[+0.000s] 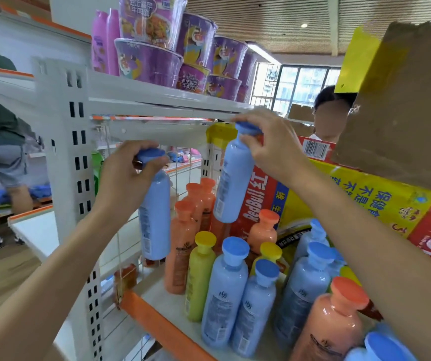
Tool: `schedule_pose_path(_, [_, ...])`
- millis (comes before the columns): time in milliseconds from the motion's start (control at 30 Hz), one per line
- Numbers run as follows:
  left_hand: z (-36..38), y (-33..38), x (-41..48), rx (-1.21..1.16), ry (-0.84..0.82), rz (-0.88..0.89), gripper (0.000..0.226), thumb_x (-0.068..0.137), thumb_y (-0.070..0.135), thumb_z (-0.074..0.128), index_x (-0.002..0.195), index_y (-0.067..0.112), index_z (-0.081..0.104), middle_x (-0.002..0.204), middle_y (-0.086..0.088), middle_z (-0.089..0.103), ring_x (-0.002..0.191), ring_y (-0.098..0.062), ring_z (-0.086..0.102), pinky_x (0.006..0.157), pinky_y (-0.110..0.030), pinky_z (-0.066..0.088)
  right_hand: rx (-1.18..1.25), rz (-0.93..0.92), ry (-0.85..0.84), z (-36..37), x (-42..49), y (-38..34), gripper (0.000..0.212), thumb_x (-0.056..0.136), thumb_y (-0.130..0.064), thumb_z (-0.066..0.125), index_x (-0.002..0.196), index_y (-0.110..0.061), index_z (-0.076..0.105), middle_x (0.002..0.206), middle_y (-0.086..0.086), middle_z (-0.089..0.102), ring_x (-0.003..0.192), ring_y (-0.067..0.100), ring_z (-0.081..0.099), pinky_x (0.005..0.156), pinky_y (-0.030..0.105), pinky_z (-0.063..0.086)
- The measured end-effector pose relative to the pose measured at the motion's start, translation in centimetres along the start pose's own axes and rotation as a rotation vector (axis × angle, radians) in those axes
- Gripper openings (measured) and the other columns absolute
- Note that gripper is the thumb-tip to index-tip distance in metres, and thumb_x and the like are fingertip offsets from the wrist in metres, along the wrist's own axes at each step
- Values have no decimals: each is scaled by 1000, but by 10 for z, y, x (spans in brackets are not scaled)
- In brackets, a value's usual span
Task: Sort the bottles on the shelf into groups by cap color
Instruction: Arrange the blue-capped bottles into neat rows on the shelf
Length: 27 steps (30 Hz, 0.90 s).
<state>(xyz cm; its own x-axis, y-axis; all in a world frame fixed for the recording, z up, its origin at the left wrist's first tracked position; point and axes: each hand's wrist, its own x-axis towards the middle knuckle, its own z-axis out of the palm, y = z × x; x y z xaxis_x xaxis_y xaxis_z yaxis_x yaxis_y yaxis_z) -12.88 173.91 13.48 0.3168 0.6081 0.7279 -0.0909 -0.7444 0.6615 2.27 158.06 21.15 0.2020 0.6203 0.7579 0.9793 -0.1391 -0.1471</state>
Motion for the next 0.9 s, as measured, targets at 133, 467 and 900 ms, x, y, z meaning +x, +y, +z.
schedule_pose_path(133, [-10,19,4,-6,35,94,22,85,15,63,106,12,61,96,0,58,78,-8,54,69,-5,40,50,-65,105,-20,8,-21,33,86,-4,54,117,-10,62,111,11,61,103,18,54,87,19,37])
schedule_pose_path(467, [-50,65,-32,-110,-16,67,20,83,16,64,102,20,60,87,13,60,70,8,54,65,-4,41,212,-74,-22,-44,-38,-76,34,84,-3,55,115,-14,63,107,3,60,96,6,49,84,11,38])
schedule_pose_path(900, [-57,82,-131,-173,-322,56,32,82,18,66,87,48,57,88,25,64,75,13,57,67,-2,42,138,130,-217,-66,-177,-96,37,81,-11,52,115,-17,64,107,3,62,102,18,55,83,18,41])
